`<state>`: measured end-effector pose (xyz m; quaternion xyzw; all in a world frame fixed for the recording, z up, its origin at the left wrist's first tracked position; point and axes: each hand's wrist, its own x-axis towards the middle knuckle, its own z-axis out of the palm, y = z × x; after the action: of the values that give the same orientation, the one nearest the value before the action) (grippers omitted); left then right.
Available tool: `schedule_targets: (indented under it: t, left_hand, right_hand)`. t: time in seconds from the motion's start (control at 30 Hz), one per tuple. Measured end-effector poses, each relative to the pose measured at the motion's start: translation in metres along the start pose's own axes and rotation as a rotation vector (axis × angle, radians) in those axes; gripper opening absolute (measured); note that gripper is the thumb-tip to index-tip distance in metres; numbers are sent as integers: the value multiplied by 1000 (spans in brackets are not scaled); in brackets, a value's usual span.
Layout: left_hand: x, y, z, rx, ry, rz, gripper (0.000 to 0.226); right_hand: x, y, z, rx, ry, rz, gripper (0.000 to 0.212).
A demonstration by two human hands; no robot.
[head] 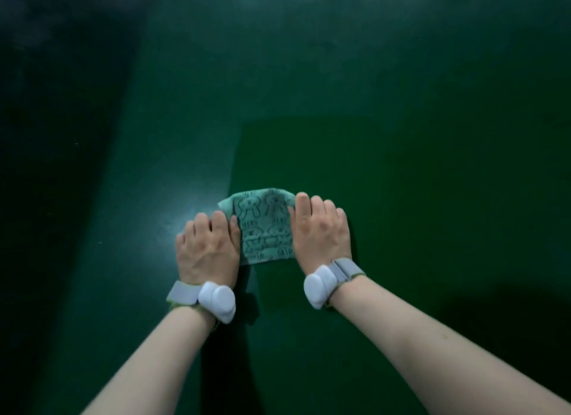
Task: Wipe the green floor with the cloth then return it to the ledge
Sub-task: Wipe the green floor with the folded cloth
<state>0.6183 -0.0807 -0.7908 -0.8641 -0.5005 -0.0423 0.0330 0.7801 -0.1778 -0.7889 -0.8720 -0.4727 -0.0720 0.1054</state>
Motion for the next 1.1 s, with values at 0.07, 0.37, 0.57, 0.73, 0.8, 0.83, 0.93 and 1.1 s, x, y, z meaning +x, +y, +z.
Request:
schedule_targets:
  t: [0.07,0.37,0.57,0.73,0.8,0.83,0.93,1.1]
  left_hand:
    - [-22,-2,-3,17,14,8,36]
    - [-23,5,-6,63,24,85,36]
    - [44,58,-7,18,22,102,37]
    - [95,95,2,36,1,154,39]
    - [114,105,6,27,-2,176,38]
    - [120,106,8,37,-10,176,38]
    - [123,108,9,29,-11,163,37]
    - [73,107,-6,-27,-16,218,37]
  right_hand:
    - [-22,1,-5,-6,-10,-8,21]
    - [-32,17,-7,-1,-11,-59,26]
    - [27,58,-4,-64,-1,15,28]
    - [74,93,2,-125,-35,52,31]
    - [93,103,6,-128,-50,59,31]
    - [101,104,8,-119,-59,60,32]
    - [108,106,8,-100,-87,65,31]
    - [59,108,-8,-50,-48,116,28]
